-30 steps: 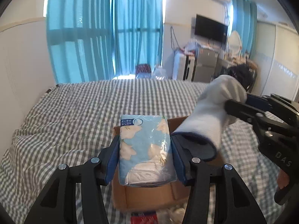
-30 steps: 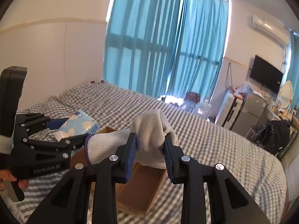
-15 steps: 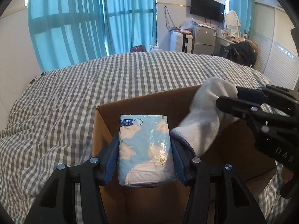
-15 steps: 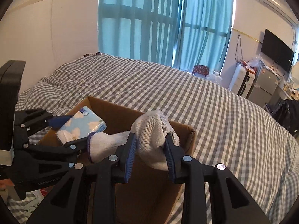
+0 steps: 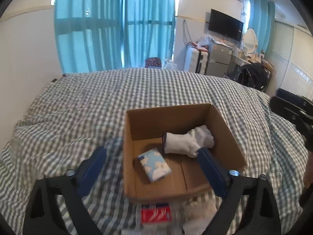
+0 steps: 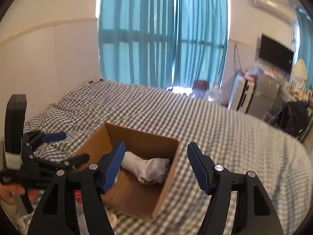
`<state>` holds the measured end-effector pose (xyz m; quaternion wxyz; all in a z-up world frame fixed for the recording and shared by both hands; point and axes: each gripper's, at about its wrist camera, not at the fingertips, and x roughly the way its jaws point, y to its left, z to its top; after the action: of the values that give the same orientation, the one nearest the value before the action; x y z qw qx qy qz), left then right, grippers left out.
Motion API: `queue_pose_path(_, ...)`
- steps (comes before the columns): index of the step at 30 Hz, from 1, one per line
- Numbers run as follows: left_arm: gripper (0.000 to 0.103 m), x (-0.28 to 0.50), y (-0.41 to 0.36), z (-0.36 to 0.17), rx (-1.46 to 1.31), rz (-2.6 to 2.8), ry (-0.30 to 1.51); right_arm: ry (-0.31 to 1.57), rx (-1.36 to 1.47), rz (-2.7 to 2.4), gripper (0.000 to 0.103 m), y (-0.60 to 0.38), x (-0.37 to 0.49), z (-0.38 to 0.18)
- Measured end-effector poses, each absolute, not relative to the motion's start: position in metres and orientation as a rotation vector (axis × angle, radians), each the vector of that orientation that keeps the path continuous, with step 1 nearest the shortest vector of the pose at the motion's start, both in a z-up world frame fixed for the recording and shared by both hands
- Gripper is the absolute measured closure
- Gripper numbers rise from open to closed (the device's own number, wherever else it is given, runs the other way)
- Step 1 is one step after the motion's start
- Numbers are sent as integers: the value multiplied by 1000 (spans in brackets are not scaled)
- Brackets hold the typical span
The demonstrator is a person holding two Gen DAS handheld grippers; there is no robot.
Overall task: Organize objects
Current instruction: 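Lower socks and tissue pack into the box and open both tools, then grasp the foil blister pack with the right tool while the left grasps the teal card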
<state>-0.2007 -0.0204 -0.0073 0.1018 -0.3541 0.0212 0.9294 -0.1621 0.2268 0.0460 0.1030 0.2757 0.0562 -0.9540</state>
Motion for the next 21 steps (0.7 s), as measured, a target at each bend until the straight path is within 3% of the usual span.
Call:
queue_pose_path(6, 0, -141, -27, 18, -978, 2798, 113, 216, 743, -2825, 30, 227, -92, 79)
queue_pose_path(11, 0, -105, -32, 4, -1018, 2831, 119, 248, 754, -2818, 30, 224, -46, 76)
queue_pose_path(16, 0, -70, -37, -38, -1095, 2865, 111, 296, 835, -2777, 30, 214, -16, 41)
queue_pose_path(21, 0, -51, -41, -83, -1179, 2871, 28, 218, 1024, -2658, 30, 203, -7, -23)
